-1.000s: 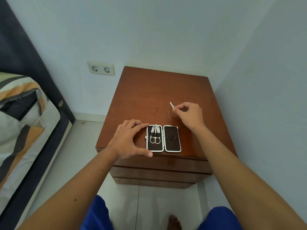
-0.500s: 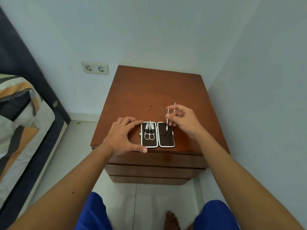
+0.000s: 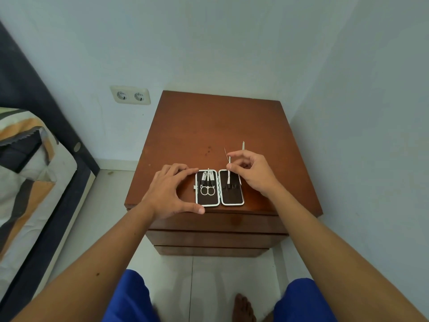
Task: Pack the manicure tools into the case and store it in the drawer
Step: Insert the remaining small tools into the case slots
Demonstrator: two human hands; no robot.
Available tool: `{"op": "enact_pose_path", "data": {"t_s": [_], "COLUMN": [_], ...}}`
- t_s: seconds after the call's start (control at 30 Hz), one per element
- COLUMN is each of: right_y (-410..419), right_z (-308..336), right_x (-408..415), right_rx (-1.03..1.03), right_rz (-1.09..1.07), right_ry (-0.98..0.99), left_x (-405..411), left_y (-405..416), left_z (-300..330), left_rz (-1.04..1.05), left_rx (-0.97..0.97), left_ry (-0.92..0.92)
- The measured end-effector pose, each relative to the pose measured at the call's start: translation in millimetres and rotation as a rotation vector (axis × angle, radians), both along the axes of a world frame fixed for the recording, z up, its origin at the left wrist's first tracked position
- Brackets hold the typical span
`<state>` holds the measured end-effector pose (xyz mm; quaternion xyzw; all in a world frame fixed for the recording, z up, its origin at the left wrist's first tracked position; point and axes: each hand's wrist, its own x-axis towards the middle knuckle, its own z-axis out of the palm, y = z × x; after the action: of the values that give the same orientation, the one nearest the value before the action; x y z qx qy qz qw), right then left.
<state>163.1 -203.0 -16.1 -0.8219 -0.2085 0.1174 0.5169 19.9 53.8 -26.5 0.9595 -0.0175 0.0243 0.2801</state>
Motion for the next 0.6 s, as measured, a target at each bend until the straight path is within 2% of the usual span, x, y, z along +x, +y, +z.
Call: {"op": "enact_pose_path", "data": {"t_s": [0.3,0.6], "right_y": [-5,-20], "right_z": [-4,5], "right_x": [0,-11], "right_rx": [-0.160,-0.190], "right_rz": [0.079,0.140], "right_ry": [-0.145,-0.152], "left_x": [0,0], "left_y": [0,0], "left_z": [0,0], "left_rz": [-0.007,-0.005], "left_rx": [0.004,0.007], "left_ry": [-0.006,0.000]}}
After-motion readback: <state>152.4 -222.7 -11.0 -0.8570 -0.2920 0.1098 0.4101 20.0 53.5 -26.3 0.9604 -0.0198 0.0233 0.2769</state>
